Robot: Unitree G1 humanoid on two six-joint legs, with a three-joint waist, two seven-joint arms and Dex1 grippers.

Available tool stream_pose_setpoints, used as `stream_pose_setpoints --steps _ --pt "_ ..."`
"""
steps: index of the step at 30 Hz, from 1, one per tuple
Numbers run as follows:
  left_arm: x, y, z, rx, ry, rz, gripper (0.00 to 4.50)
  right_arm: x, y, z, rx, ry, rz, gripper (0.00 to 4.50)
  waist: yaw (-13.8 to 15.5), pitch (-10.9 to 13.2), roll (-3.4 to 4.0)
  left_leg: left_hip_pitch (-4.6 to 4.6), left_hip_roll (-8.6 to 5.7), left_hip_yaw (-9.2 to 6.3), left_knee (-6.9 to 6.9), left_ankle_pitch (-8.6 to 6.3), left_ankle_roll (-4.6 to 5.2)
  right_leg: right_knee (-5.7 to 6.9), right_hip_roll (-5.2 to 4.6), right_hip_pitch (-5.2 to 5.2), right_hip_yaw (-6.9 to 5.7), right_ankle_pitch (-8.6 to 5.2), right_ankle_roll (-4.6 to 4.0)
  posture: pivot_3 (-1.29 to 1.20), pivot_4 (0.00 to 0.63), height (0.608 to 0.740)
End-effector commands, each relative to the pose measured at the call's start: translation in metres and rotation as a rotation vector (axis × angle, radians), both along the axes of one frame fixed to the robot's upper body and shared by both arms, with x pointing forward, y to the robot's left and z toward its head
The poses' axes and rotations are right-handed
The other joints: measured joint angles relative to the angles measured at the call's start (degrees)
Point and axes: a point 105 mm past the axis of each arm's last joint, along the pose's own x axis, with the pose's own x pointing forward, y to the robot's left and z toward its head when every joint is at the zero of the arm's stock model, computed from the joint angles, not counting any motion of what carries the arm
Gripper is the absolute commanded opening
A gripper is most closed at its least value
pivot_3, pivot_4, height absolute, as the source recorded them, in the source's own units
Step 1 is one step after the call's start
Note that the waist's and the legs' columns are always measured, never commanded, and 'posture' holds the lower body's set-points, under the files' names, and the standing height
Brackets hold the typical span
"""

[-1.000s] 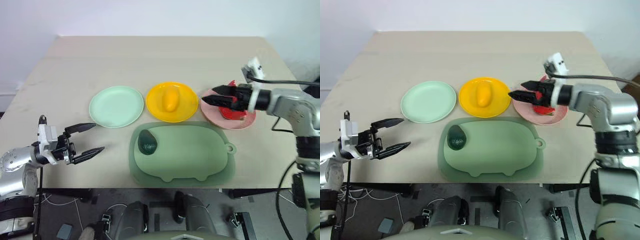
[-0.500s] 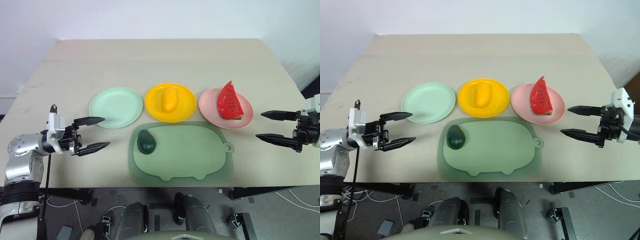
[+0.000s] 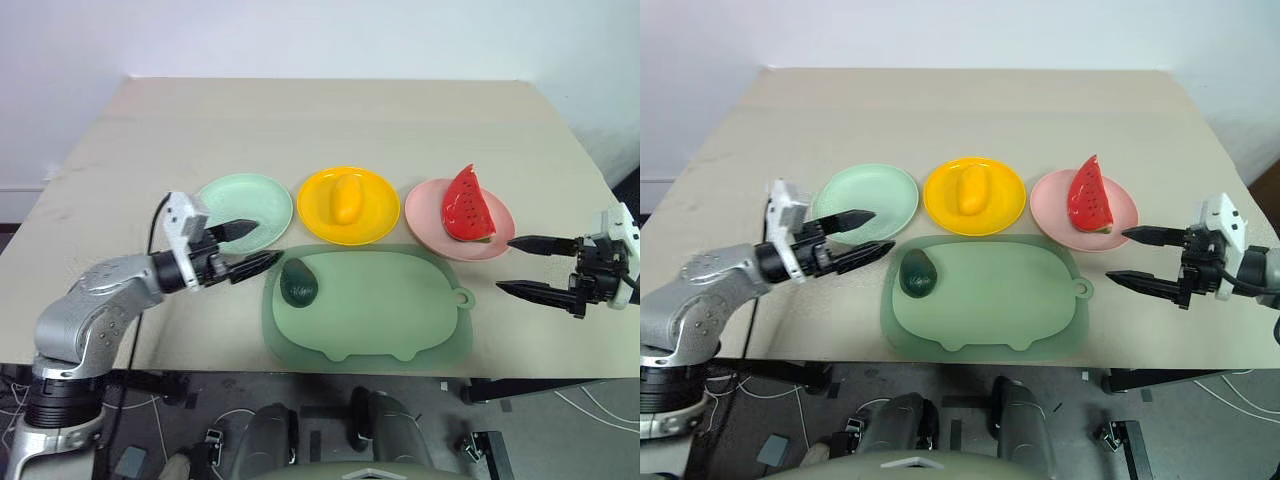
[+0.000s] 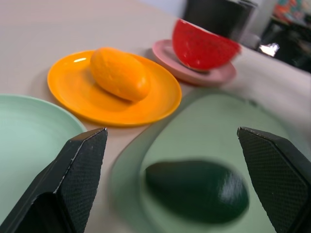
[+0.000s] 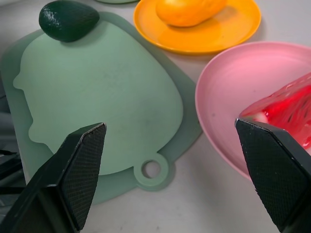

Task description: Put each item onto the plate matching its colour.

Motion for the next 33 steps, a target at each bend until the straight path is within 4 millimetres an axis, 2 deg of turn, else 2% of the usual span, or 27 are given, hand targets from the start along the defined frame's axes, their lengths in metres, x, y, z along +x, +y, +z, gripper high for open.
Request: stream_pose_setpoints --steps 1,4,10,19,26,33 --pt "0.001 -0.015 0.008 0.007 0.068 0.11 4.5 0.001 0.004 0.01 0.014 -0.042 0.004 4.48 -0.01 0.0 0.0 0.01 -0.02 0.0 0.0 0.0 -0.01 0.0 0.01 0.01 0.0 0.0 0.0 0.0 0.15 0.733" --pt "0.009 -0.024 0.008 0.002 0.124 0.209 4.5 0.003 0.008 0.008 0.021 -0.042 0.003 4.48 0.02 0.0 -0.02 0.02 -0.04 -0.01 0.02 0.07 -0.13 0.02 0.01 0.03 0.01 0.0 0.0 0.0 0.15 0.733" --pt "0.011 -0.041 0.008 0.049 0.162 0.306 4.5 0.005 0.011 0.002 0.028 -0.028 -0.014 4.48 0.01 0.03 -0.07 0.02 -0.09 -0.03 0.02 0.23 -0.41 0.02 0.02 0.05 0.01 0.0 0.0 0.0 0.15 0.733" --pt "0.004 -0.047 -0.01 0.175 0.213 0.446 4.5 0.008 0.013 -0.004 0.035 -0.012 -0.043 4.48 0.02 0.05 -0.12 0.0 -0.12 -0.04 0.03 0.24 -0.43 0.02 0.04 0.07 0.03 -0.01 0.0 0.0 0.15 0.733" --pt "-0.001 -0.051 -0.027 0.178 0.272 0.474 4.5 0.01 0.017 -0.008 0.05 -0.01 -0.054 4.48 0.05 0.05 -0.13 0.0 -0.11 -0.04 0.04 0.25 -0.44 0.03 0.04 0.07 0.07 -0.01 -0.01 0.0 0.15 0.733" --pt "-0.003 -0.064 -0.041 0.18 0.335 0.481 4.5 0.013 0.023 -0.007 0.072 -0.016 -0.057 4.48 0.06 0.06 -0.15 -0.04 -0.13 -0.05 0.05 0.25 -0.44 0.02 0.04 0.1 0.07 -0.02 0.0 0.0 0.15 0.733"
